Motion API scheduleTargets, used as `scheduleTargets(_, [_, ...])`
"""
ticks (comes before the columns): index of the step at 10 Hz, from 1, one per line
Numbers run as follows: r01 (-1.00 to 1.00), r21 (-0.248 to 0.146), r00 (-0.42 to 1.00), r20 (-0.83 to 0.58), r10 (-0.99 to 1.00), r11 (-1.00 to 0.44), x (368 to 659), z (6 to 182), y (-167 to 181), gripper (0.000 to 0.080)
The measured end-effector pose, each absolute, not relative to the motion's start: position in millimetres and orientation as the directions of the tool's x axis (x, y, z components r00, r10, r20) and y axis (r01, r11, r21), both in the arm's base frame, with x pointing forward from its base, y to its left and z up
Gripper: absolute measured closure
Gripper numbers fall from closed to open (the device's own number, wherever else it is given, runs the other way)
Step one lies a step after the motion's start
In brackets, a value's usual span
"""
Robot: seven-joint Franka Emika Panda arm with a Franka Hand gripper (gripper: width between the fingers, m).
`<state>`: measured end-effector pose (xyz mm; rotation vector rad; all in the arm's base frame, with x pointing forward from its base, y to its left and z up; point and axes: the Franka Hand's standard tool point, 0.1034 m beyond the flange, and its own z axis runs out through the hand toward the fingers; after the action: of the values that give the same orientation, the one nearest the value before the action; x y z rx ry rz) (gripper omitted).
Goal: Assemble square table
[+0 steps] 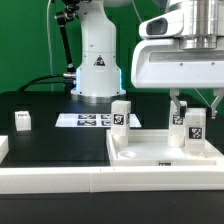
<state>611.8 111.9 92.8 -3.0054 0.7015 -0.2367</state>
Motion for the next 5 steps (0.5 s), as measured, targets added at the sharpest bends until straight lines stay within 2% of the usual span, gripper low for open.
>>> scheduleTargets(2, [-0.583,-0.101,0.796,0.126,-0.592,-0.806,609.9,92.7,112.3,0.0511])
scheduleTargets(5, [-0.797,-0.145,0.579,0.098,-0.81,-0.587,609.7,92.5,115.3,0.0511])
